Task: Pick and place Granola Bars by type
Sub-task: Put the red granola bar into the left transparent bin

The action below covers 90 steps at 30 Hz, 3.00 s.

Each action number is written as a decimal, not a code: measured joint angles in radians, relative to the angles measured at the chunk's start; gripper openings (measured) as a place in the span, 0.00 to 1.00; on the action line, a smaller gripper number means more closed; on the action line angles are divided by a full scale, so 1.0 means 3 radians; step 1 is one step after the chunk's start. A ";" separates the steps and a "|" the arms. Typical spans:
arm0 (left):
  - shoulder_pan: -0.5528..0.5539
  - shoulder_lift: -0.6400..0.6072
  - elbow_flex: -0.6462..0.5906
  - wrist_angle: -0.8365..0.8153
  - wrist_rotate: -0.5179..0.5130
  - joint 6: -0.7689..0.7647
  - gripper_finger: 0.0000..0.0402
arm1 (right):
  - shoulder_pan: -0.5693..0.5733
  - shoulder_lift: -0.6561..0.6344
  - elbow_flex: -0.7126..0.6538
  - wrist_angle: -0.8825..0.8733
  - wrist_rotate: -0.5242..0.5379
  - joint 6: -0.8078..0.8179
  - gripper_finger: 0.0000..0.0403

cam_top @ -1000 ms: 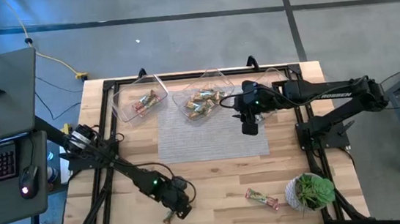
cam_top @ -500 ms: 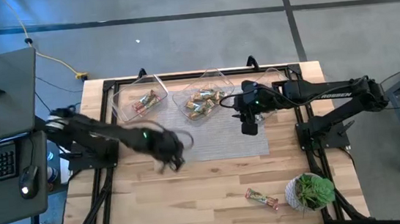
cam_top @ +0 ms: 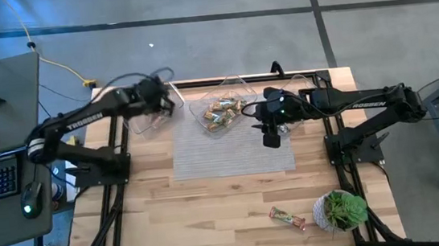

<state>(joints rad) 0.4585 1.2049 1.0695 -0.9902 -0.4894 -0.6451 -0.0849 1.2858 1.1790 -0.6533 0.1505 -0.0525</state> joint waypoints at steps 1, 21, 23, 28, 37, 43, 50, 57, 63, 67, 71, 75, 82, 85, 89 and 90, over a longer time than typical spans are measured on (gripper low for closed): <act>0.0161 0.0004 0.0000 -0.0002 0.0006 0.0023 0.10 | -0.0001 0.0000 0.0000 0.0000 0.0001 0.0000 0.39; 0.1244 0.0607 -0.0468 0.0573 0.0593 0.0908 0.25 | -0.0001 0.0000 0.0000 0.0000 0.0000 -0.0064 0.38; 0.1243 0.0609 -0.0447 0.0639 0.0561 0.0928 0.27 | -0.0001 0.0000 0.0000 0.0000 0.0000 -0.0063 0.38; 0.1243 0.0599 -0.0196 0.0581 0.0632 0.0939 0.27 | -0.0001 0.0000 0.0000 0.0000 -0.0009 -0.0034 0.39; 0.1131 0.0595 0.0739 -0.0097 0.0883 0.0933 0.27 | -0.0004 0.0000 -0.0001 0.0320 0.0055 -0.0057 0.38; 0.0843 0.0593 0.1028 -0.0132 0.0833 0.0900 0.27 | -0.0001 0.0000 0.0000 0.0116 -0.0458 0.0005 0.38; 0.0414 0.0594 0.1035 -0.0115 0.0763 0.0787 0.27 | 0.0865 0.0189 -0.0001 -0.0134 -0.1247 0.0957 0.39; 0.0015 0.0594 0.1035 -0.0098 0.0547 0.0737 0.27 | 0.1736 0.0639 -0.0001 -0.0570 -0.0777 0.1528 0.42; -0.0188 0.0594 0.1035 -0.0065 0.0533 0.0701 0.27 | 0.2062 0.1083 -0.0003 -0.0780 -0.0838 0.2349 0.47; -0.0288 0.0594 0.1035 0.0015 0.0462 0.0699 0.27 | 0.2228 0.1424 -0.0003 -0.0580 -0.0996 0.2484 0.49; -0.0319 0.0594 0.1034 0.0032 0.0462 0.0689 0.27 | 0.2306 0.1646 -0.0004 -0.0322 -0.1143 0.2657 0.50; -0.0315 0.0594 0.1034 0.0029 0.0462 0.0661 0.27 | 0.2364 0.1739 -0.0004 -0.0197 -0.1090 0.2849 0.50; -0.0316 0.0594 0.1034 0.0024 0.0542 0.0677 0.27 | 0.2431 0.1817 -0.0003 -0.0300 -0.0754 0.3237 0.50; -0.0316 0.0594 0.1033 0.0006 0.0584 0.0678 0.27 | 0.2451 0.1920 -0.0003 -0.0273 -0.0824 0.3318 0.50; -0.0316 0.0594 0.1031 -0.0032 0.0620 0.0677 0.27 | 0.2502 0.2044 0.0006 -0.0178 -0.0991 0.3308 0.50; -0.0316 0.0594 0.1031 -0.0028 0.0620 0.0677 0.27 | 0.2509 0.2060 0.0006 -0.0176 -0.0987 0.3302 0.50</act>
<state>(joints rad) 0.3637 1.3830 1.3788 -0.9986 -0.3035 -0.4420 0.6679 1.9036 1.1809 -0.7061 -0.1457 0.9381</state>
